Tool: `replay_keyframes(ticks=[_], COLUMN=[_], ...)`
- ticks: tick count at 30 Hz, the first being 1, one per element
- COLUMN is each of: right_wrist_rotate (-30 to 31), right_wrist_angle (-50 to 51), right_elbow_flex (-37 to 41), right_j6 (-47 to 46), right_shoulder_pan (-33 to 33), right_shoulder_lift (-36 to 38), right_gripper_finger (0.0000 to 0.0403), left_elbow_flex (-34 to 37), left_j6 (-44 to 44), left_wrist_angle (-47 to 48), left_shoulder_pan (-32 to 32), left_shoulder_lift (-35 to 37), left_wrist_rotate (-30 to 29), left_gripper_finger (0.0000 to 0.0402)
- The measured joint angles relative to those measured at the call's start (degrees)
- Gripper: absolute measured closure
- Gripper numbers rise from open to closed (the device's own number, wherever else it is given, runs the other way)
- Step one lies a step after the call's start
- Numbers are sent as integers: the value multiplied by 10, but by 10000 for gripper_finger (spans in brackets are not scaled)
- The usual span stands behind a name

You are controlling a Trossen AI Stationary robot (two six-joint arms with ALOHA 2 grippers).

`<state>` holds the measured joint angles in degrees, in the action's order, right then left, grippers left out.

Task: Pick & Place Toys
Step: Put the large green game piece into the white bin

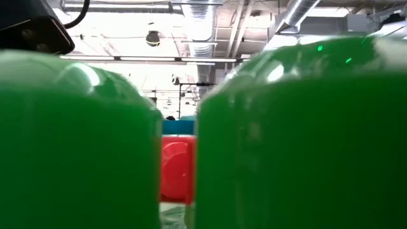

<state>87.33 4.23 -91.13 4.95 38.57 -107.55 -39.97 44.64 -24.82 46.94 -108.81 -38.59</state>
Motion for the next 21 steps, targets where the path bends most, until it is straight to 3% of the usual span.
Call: replay_keyframes(ticks=[4,10,21], right_wrist_rotate=[0,0,0], right_wrist_angle=[-2,-2,-2], right_elbow_flex=[0,0,0], right_j6=[0,0,0], right_shoulder_pan=[0,0,0], right_shoulder_lift=[0,0,0], right_gripper_finger=[70,70,74], left_elbow_flex=[1,0,0], left_j6=[-33,-37,-146], left_wrist_angle=[48,213,430], left_shoulder_pan=[-9,-38,-135], left_shoulder_lift=[50,167,396], left_wrist_rotate=[-1,-30,-279], left_gripper_finger=[238,238,237])
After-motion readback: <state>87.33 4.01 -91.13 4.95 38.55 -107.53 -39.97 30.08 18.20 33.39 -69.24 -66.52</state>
